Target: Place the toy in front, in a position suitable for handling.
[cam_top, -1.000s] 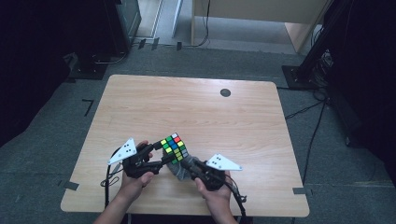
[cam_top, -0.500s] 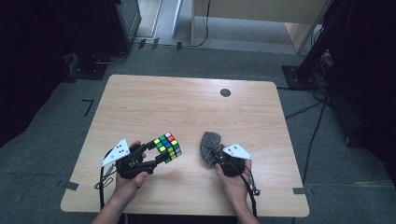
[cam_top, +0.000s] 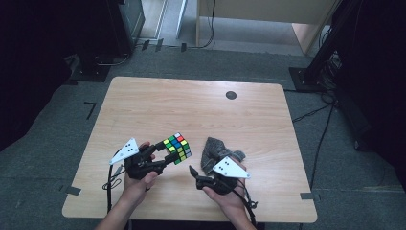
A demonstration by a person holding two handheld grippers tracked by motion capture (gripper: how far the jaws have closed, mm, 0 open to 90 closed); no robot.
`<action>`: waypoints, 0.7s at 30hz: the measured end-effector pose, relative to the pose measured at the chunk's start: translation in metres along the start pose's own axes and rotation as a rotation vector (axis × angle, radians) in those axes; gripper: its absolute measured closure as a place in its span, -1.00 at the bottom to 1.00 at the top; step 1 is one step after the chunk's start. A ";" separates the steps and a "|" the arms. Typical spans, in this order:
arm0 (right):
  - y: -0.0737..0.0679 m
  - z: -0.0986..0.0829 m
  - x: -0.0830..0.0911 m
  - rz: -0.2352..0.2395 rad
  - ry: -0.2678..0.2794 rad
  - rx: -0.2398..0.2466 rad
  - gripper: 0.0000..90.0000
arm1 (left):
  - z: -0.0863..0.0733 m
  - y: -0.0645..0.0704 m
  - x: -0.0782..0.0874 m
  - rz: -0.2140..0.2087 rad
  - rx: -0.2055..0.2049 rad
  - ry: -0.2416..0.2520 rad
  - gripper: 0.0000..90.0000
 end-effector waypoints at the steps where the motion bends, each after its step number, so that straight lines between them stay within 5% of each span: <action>1: -0.004 0.000 -0.001 0.001 0.001 0.003 -0.63 | -0.002 0.002 -0.003 0.000 0.005 -0.008 -0.23; 12: -0.022 0.004 -0.007 -0.014 0.033 0.041 -0.48 | -0.010 0.023 -0.016 -0.028 0.053 -0.017 -0.23; 21: -0.018 0.007 -0.008 -0.050 0.051 0.066 -0.24 | -0.011 0.023 -0.016 -0.028 0.072 -0.027 -0.24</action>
Point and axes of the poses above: each handheld gripper's, and its own axes: x roughly backward along the jaws, z roughly out of its top, y roughly to its right, the point moved 9 cm from there along -x, roughly forward along the jaws, and after that the axes turned 2 degrees about y, right-handed, at the moved point
